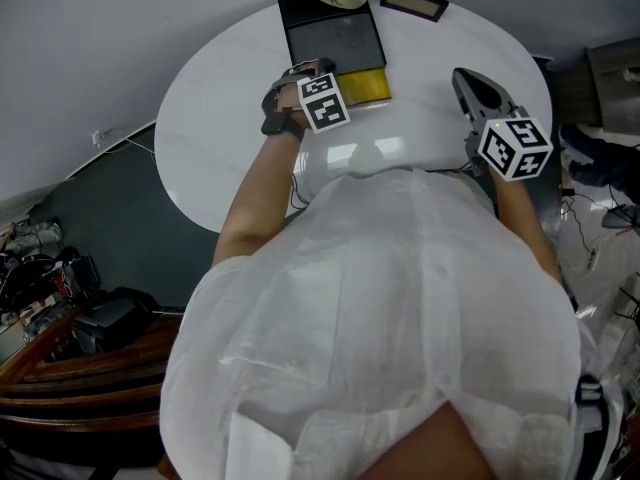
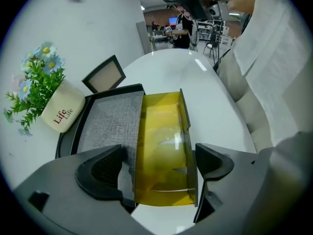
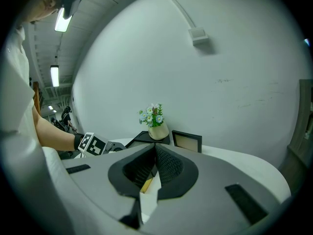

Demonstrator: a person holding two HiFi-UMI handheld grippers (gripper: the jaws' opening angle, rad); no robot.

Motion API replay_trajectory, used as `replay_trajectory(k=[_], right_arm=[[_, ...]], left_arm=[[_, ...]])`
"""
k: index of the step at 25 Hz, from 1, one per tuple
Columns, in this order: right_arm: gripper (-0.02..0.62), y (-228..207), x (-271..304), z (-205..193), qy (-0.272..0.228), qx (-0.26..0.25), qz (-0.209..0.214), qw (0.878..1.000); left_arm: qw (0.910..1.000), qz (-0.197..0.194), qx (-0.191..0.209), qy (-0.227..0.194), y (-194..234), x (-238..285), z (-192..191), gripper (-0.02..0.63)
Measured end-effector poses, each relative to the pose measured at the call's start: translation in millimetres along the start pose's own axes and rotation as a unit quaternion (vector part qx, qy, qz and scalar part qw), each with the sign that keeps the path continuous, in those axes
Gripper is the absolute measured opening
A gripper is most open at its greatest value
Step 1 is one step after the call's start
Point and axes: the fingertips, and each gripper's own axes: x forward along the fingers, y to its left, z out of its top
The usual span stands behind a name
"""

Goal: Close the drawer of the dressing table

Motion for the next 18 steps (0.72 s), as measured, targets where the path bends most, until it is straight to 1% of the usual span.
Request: replay_trajectory(k=[4, 11, 18], right_arm=[[0.009, 1.3, 1.0, -0.4, 0.001, 0.0, 0.001, 1.0], [0.011, 1.7, 2.4, 0.9, -0.001, 0.0, 0.001, 1.0], [0.011, 2.4, 2.1, -0.2, 0.0, 0.0, 0.002, 1.0]], left_arm=[[0.9998, 0.015, -0.004, -0.014, 1.2, 0.6, -0.7, 0.466], [0.9999, 0.012, 0.001, -0.008, 1.8, 0.9, -1.2, 0.463], [1.0, 0.005, -0.002, -0.006, 2.7, -2.0, -0.9, 0.443]])
